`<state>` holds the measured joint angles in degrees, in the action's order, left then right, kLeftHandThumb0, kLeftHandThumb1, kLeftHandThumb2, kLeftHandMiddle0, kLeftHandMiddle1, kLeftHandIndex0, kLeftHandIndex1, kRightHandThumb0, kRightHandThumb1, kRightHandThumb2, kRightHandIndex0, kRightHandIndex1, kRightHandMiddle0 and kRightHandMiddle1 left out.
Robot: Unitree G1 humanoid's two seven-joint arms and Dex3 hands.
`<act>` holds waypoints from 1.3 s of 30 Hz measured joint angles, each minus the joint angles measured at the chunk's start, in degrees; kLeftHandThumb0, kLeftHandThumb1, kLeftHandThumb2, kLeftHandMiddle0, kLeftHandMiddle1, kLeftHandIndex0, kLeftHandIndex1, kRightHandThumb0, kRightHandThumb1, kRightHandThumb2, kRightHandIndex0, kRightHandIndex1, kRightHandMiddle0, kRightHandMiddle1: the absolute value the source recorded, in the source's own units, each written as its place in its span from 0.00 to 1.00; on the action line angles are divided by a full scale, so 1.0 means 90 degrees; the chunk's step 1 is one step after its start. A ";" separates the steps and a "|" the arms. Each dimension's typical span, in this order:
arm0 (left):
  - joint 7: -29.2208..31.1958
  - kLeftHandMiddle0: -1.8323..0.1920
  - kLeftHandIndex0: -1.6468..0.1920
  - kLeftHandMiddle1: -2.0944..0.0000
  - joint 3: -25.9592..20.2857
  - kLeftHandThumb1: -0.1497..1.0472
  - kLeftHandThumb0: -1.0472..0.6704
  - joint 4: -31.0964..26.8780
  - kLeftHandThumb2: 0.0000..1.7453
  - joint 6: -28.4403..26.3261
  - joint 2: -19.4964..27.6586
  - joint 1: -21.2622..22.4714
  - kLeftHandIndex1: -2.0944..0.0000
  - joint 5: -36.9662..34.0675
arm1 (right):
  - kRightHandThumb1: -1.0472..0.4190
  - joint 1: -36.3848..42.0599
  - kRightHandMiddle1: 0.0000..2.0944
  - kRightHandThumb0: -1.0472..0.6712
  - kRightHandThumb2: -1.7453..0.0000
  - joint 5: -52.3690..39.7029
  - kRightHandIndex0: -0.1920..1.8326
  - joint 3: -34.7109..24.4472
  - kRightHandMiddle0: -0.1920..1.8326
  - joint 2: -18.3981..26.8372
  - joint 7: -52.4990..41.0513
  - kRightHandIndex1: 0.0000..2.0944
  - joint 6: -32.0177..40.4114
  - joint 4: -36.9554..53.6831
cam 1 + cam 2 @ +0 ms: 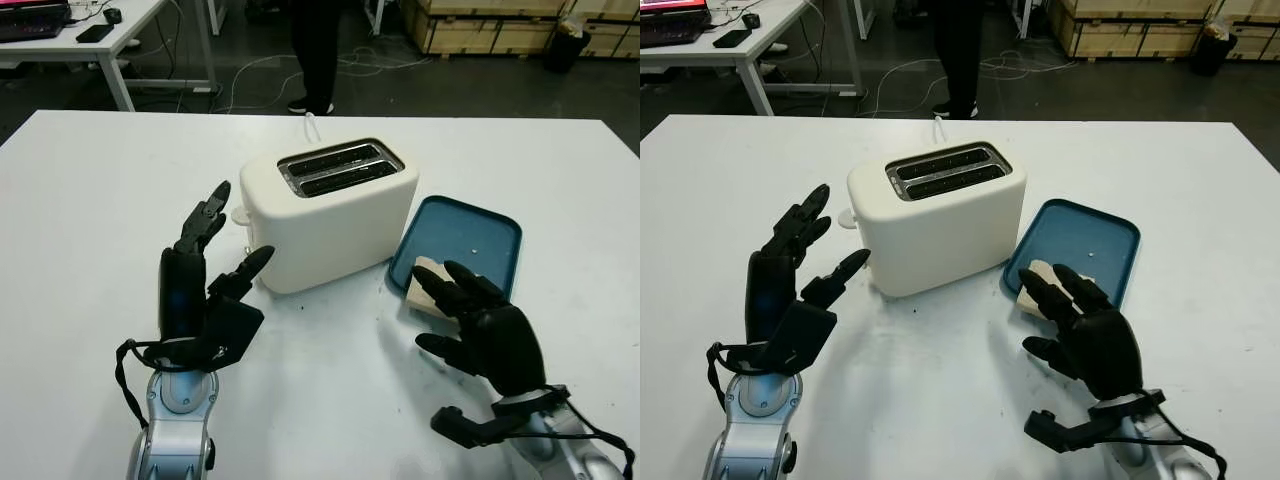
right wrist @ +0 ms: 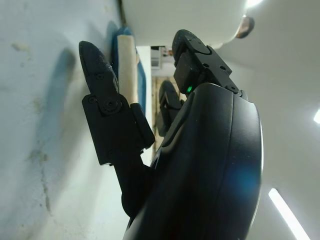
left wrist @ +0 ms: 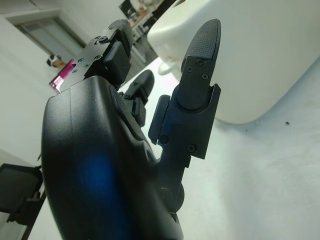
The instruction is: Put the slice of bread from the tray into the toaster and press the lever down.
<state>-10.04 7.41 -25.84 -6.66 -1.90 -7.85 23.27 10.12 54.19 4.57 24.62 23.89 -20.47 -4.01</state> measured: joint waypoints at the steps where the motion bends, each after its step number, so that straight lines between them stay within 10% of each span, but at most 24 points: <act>1: 0.0001 0.78 0.68 0.74 0.0017 0.89 0.28 0.0000 0.06 0.0000 -0.0001 0.0000 1.00 0.0002 | 0.18 -0.0051 0.01 0.37 1.00 0.0109 0.29 0.0063 0.32 0.0032 0.0148 0.01 0.0035 -0.0074; 17: 0.0062 0.80 0.69 0.73 0.0062 0.89 0.29 -0.0093 0.05 -0.0002 0.0005 -0.0012 1.00 0.0001 | 0.18 -0.0260 0.00 0.40 1.00 0.0675 0.32 0.0621 0.33 0.0323 0.1245 0.01 0.0825 -0.0382; 39: 0.0092 0.80 0.68 0.72 0.0108 0.89 0.29 -0.0506 0.03 -0.0036 0.0005 -0.0229 1.00 0.0018 | 0.15 0.0081 0.02 0.39 1.00 0.1189 0.36 0.0754 0.34 0.0261 -0.0802 0.02 0.3078 0.1169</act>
<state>-9.21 8.37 -30.40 -6.99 -1.86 -9.91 23.43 10.84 64.88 11.36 26.97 16.67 7.23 6.52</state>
